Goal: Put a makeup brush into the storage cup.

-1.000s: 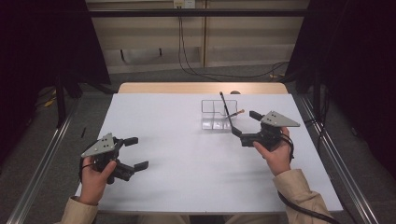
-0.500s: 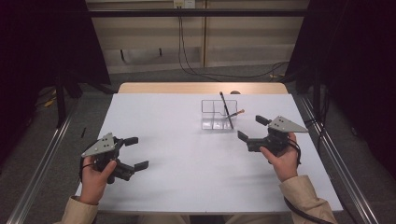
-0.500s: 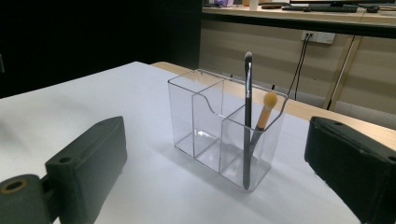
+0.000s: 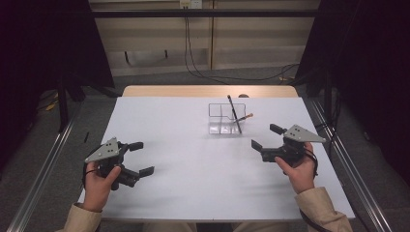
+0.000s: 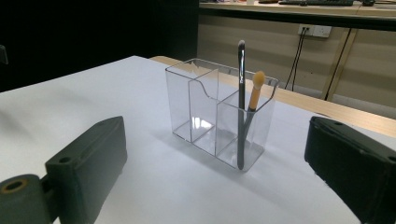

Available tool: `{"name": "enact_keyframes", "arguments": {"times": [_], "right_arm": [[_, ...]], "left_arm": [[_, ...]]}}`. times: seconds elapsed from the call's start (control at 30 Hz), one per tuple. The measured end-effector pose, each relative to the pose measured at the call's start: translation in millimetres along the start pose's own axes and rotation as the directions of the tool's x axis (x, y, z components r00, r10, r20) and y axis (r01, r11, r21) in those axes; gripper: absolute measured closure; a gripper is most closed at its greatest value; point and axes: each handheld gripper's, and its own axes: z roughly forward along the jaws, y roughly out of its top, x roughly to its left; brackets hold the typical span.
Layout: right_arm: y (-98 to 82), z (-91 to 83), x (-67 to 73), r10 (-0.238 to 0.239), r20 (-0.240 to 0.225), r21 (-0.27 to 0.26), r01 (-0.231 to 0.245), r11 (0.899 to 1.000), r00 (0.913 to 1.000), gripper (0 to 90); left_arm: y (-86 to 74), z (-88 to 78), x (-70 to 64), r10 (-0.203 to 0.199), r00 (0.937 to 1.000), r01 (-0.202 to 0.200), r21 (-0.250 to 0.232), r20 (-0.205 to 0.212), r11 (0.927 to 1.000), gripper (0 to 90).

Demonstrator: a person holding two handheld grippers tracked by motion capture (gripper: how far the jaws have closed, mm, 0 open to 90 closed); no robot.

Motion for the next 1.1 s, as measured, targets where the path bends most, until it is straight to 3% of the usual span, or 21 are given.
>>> {"name": "enact_keyframes", "arguments": {"times": [1.1], "right_arm": [[-14.1, -25.9, -2.9, 0.003, 0.011, 0.022, -0.003, 1.000, 0.9999, 4.9]], "left_arm": [[0.5, -0.7, 0.6, 0.001, 1.0000, -0.001, -0.001, -0.006, 1.0000, 0.0]]}}
